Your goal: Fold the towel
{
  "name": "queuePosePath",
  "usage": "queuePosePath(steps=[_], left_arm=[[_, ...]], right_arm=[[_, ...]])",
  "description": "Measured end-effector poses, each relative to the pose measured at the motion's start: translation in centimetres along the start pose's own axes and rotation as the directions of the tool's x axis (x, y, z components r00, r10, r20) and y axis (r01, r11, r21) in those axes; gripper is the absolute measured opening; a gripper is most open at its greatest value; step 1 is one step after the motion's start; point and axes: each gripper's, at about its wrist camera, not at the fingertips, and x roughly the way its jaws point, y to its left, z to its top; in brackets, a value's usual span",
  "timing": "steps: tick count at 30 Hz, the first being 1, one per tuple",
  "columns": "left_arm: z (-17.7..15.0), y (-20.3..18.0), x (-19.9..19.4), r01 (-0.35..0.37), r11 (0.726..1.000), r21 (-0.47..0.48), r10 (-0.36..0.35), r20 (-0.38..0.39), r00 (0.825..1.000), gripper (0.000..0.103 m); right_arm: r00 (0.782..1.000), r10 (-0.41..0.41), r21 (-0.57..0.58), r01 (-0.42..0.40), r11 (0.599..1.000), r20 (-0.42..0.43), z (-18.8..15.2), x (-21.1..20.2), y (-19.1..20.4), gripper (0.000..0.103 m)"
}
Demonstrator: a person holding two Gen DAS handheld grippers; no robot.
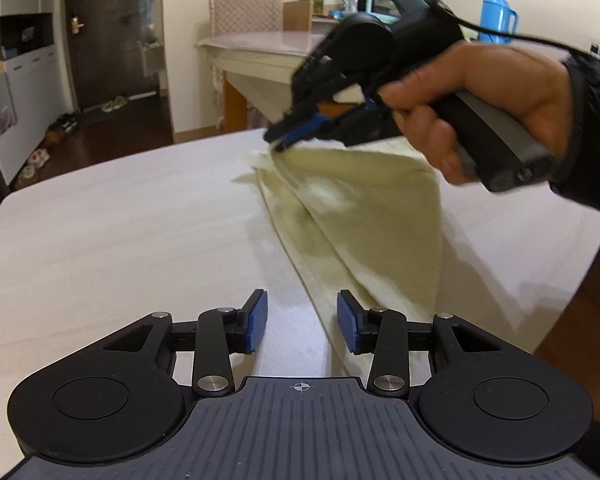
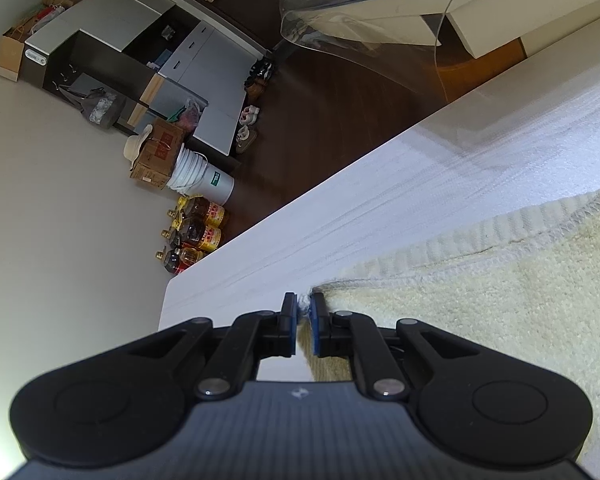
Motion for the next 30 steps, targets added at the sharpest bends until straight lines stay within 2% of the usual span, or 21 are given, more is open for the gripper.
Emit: queuePosePath(steps=[7,13,19,21,26,30], left_arm=[[-0.5,-0.9,0.3,-0.03,0.999,0.015,0.03,0.002,1.0,0.043],[-0.7,-0.8,0.5,-0.028,1.0,0.011,0.028,0.009,1.0,0.043],[-0.7,-0.8,0.3,-0.025,1.0,0.007,0.025,0.012,1.0,0.043],[-0.5,-0.8,0.4,-0.025,1.0,0.005,0.025,0.009,1.0,0.043],[-0.5,-0.9,0.3,-0.032,0.999,-0.002,0.032,0.006,0.999,0.043],[-0.4,-1.1,0.3,-0.04,0.999,-0.012,0.04,0.003,0.999,0.043]], right_arm=[[1.0,-0.026,0.02,0.026,0.999,0.007,0.5,0.1,0.6,0.009],[0.997,-0.08,0.058,0.081,0.995,-0.019,0.8,2.2,-0.1,0.011],[0.996,-0.084,0.046,0.085,0.995,-0.019,0.4,2.6,-0.6,0.014],[0.996,-0.085,0.033,0.086,0.996,-0.023,0.4,2.5,-0.3,0.02],[0.995,-0.094,-0.016,0.093,0.996,-0.027,0.3,1.9,0.7,0.047],[0.994,-0.098,-0.045,0.096,0.994,-0.041,0.1,1.1,1.6,0.056]])
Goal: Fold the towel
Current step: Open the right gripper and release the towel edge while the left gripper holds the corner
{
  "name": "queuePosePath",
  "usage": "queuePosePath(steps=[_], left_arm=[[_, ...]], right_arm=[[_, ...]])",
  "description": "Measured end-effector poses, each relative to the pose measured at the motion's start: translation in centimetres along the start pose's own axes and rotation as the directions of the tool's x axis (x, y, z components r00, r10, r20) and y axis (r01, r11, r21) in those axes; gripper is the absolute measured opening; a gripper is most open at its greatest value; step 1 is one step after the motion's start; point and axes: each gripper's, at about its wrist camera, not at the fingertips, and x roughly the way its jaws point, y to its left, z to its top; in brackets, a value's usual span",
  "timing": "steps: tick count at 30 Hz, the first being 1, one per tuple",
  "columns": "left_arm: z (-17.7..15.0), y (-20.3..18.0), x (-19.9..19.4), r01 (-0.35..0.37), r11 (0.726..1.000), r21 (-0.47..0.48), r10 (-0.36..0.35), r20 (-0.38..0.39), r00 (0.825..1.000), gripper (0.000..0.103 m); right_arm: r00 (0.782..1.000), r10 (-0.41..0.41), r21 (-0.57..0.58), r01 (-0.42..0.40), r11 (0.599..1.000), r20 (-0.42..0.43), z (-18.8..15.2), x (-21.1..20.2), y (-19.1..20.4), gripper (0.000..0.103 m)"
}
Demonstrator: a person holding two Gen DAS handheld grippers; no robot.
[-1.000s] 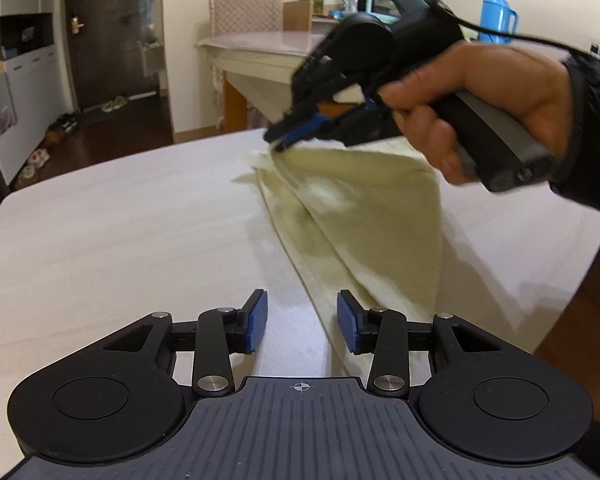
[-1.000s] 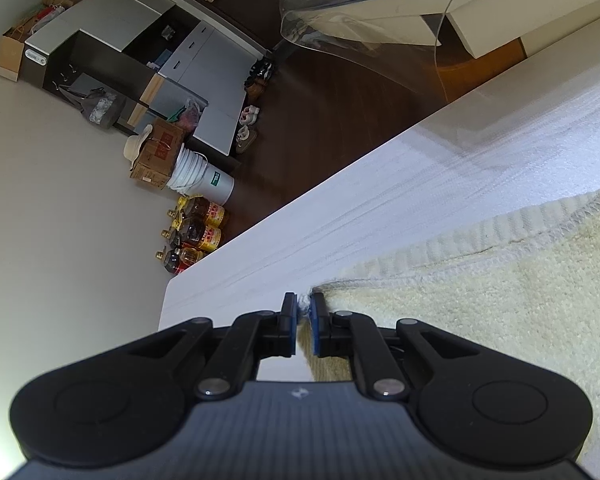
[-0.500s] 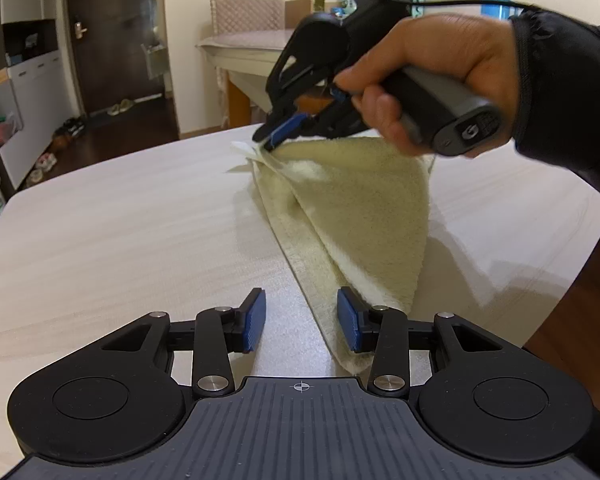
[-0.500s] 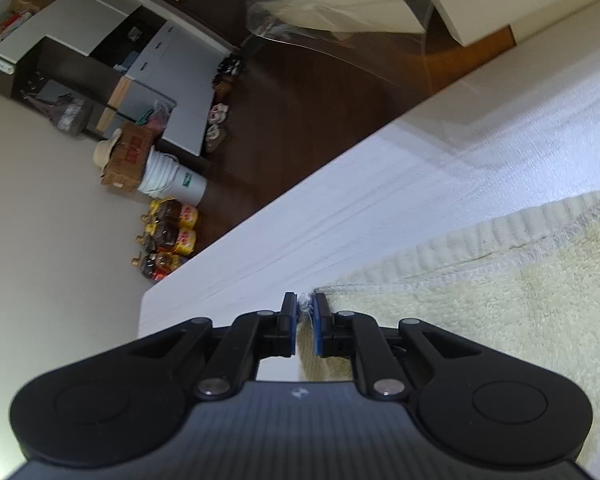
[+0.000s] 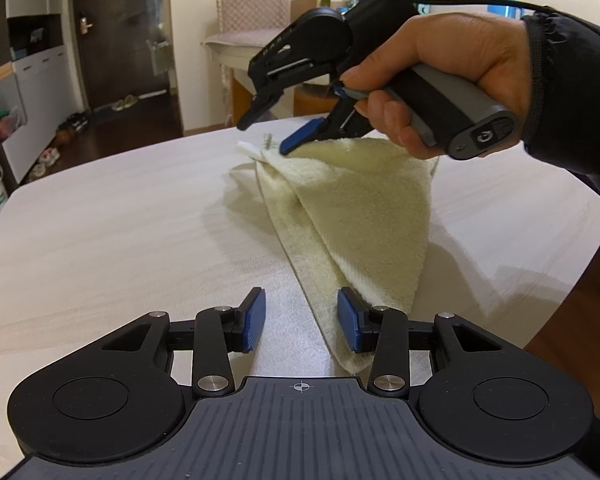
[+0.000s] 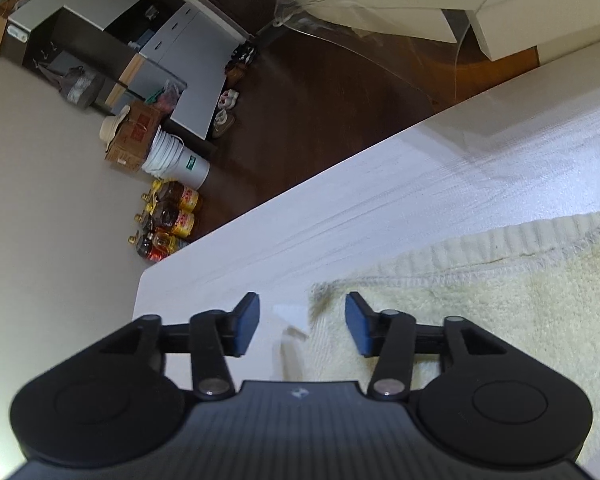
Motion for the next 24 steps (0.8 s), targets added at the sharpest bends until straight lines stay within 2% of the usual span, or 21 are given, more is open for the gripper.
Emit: queuePosePath(steps=[3,8,24], left_arm=[[0.0,-0.1,0.0,-0.005,1.0,-0.005,0.005,0.001,1.0,0.043],[-0.1,0.0,0.0,-0.012,1.0,-0.008,0.012,0.001,1.0,0.043],[0.0,0.0,0.1,-0.026,1.0,-0.012,0.026,-0.001,1.0,0.044]], right_arm=[[1.0,0.006,-0.017,-0.006,1.0,0.008,-0.3,-1.1,0.4,0.061],[0.999,0.011,-0.03,-0.01,1.0,0.036,-0.6,-2.7,0.3,0.062],[0.999,0.003,-0.056,-0.001,0.998,0.034,-0.6,-4.1,-0.6,0.067]])
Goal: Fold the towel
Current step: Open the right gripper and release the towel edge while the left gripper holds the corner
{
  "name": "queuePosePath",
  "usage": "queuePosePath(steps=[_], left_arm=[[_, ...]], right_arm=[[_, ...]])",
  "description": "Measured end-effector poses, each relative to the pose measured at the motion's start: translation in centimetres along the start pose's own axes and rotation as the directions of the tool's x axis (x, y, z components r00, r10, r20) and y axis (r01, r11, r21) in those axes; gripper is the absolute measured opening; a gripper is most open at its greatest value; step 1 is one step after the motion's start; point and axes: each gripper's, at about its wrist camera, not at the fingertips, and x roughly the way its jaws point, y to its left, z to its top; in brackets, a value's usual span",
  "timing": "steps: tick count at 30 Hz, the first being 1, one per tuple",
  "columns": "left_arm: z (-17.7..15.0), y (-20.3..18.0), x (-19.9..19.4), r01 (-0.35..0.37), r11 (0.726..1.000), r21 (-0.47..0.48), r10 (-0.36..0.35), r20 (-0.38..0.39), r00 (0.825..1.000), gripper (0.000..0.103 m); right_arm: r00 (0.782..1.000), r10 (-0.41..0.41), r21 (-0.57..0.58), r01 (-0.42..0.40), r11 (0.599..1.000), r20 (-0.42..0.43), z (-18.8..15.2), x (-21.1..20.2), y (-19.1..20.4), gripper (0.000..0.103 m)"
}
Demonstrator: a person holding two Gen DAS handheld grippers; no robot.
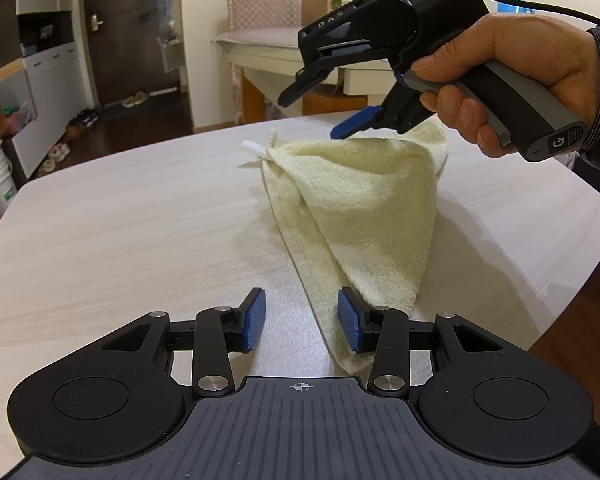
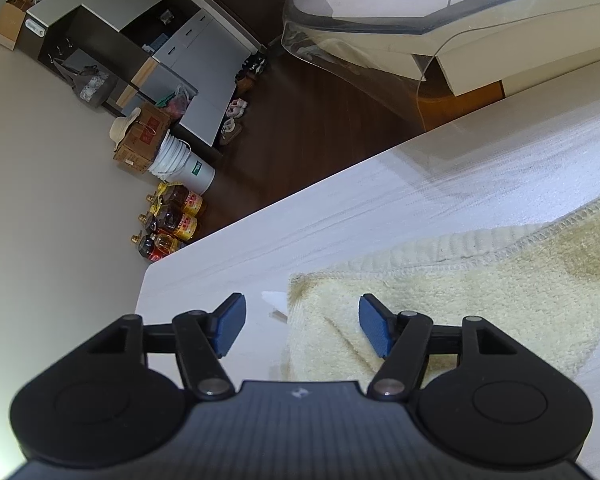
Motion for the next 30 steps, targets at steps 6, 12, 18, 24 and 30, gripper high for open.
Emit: queuePosePath(steps=[6,12,18,24,30], left_arm=[[-0.1,-0.1,-0.1,0.0,1.0,0.002,0.0,0.001,1.0,0.044],[-0.1,-0.1,-0.2,-0.003,1.0,0.001,0.003,0.0,1.0,0.044],[0.0,-0.2,-0.3,-0.007,1.0,0.0,0.007,-0.004,1.0,0.044],[0.1,-0.2,-0.3,-0.012,1.0,-0.002,0.012,-0.014,1.0,0.044],[0.3,-0.3,-0.3,-0.022,1.0,-0.005,0.022,-0.025,0.999,0.044]], right_arm=[[1.0,0.001,-0.001,-0.001,1.0,-0.005,0.1,0.2,-0.1,0.068],[1.0,0.007,-0.013,-0.007,1.0,0.002,0.1,0.1,0.0,0.071],[1.0,0.009,-0.024,-0.009,1.0,0.004,0.0,0.0,-0.3,0.073],[1.0,0.004,-0.044,-0.003,0.999,0.023,0.0,-0.4,-0.3,0.075],[0.998,-0.027,-0.137,0.034,0.99,0.054,-0.5,-1.2,0.1,0.076]])
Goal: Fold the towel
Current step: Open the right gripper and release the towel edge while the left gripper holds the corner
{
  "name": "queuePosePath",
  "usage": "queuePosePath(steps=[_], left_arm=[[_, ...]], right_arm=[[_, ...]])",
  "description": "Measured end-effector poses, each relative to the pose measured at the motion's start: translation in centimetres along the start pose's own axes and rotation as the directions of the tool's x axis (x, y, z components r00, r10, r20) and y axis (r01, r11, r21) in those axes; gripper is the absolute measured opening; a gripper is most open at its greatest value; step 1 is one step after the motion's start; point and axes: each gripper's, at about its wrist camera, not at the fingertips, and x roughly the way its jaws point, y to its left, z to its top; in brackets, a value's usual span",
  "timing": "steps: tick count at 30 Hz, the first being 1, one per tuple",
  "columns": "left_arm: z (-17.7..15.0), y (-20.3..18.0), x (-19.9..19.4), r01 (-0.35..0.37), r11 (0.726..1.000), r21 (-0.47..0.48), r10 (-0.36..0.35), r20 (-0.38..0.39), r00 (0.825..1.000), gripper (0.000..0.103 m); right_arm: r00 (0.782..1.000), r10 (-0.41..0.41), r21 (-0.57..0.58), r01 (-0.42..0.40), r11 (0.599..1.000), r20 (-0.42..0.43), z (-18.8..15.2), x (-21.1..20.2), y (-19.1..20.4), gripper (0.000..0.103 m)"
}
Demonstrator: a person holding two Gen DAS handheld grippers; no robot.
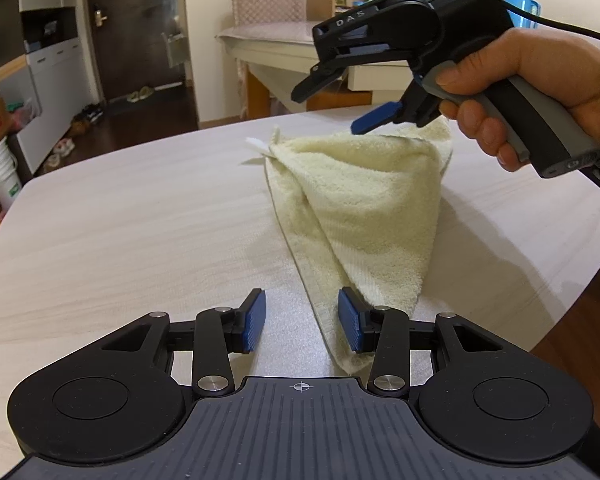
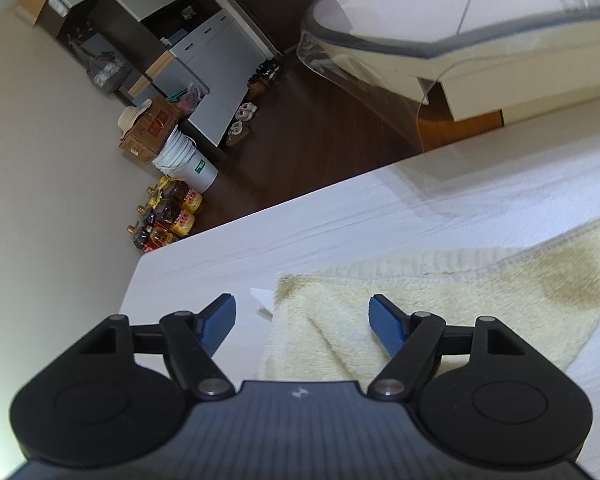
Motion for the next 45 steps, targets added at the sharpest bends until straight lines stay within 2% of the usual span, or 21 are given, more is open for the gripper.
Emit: queuePosePath(steps=[14,28,45], left_arm=[[0.1,0.2,0.0,-0.004,1.0,-0.003,0.004,-0.015,1.0,0.045],[0.3,0.2,0.0,-0.017,1.0,-0.002,0.017,-0.024,1.0,0.046],[0.9,-0.1,0.5,-0.05,0.997,-0.059,0.047,-0.044,0.998,0.048]], right_arm=[[0.999,-0.041,-0.189,0.046,0.981,0.031,-0.2,-1.5,0.3,0.08],[0.999,0.004,-0.162,0.001,0.987,0.034,-0.4,-1.9,-0.4,0.08],[0.999,0.02,-0.177,-0.013,0.984,0.036,-0.5,-2.0,-0.5,0.082]])
